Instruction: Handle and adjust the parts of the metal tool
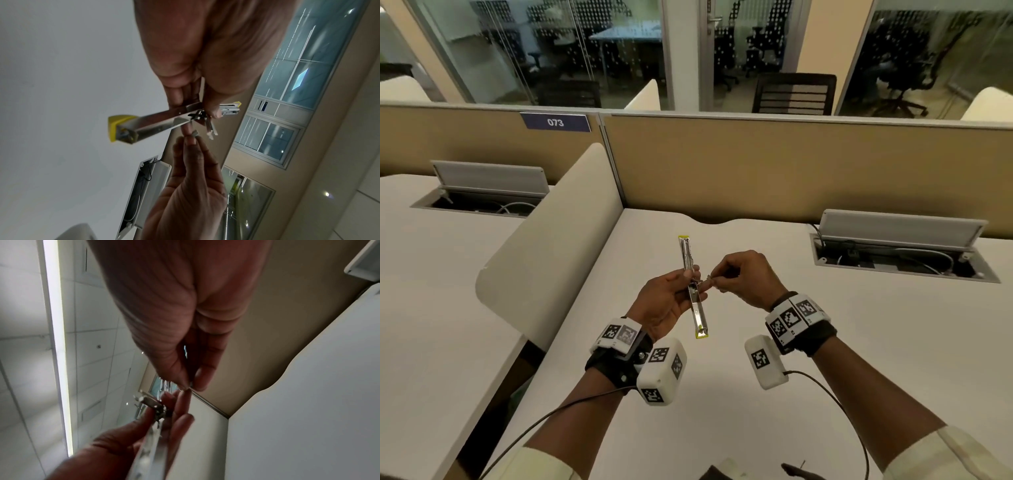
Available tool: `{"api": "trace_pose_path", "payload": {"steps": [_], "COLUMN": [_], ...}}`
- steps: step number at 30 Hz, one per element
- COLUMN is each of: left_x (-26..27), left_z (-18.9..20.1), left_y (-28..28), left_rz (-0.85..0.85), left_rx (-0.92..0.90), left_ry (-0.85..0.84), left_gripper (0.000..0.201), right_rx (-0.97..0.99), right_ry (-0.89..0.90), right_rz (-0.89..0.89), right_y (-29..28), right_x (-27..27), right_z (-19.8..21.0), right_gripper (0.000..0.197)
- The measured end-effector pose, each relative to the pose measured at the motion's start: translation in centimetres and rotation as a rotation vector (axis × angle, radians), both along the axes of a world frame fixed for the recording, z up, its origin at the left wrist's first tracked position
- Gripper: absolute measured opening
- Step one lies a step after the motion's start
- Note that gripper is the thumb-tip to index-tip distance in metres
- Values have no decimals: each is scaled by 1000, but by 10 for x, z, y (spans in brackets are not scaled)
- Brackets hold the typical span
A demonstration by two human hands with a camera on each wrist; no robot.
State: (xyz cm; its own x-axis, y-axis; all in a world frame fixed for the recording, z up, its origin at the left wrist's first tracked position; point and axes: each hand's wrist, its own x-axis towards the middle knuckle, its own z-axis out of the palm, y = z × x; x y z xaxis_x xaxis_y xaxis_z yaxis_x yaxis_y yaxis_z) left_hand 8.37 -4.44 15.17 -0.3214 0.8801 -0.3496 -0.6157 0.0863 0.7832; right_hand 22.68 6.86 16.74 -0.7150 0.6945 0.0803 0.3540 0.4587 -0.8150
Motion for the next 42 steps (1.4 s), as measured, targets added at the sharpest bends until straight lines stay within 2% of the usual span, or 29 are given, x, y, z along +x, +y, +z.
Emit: {"api": "trace_pose_path", "payload": {"steps": [6, 11, 17, 23, 36, 42], "left_x": [22, 40, 54, 60, 60, 56], "left_z": [11, 13, 18, 19, 26, 25], "left_y": [1, 3, 0, -4, -6, -5], "left_rz": [-1, 24, 19, 29, 0, 15], "left_rx": [28, 18, 2, 4, 41, 43], "left_ry": [29, 44, 85, 95, 62, 4], "left_gripper": [28, 25, 27, 30, 34, 29], "right_rx": [-326, -338, -62, 82, 193, 165], "right_ry": [323, 420, 270, 191, 257, 224], "right_rz": [-176, -218, -221, -149, -98, -39], "right_y": [-4, -14, -30, -35, -30, -23], "right_x": [16, 15, 13, 18, 25, 24], "right_z": [26, 42, 37, 35, 40, 44], "right_gripper": [8, 4, 8, 12, 10, 8]}}
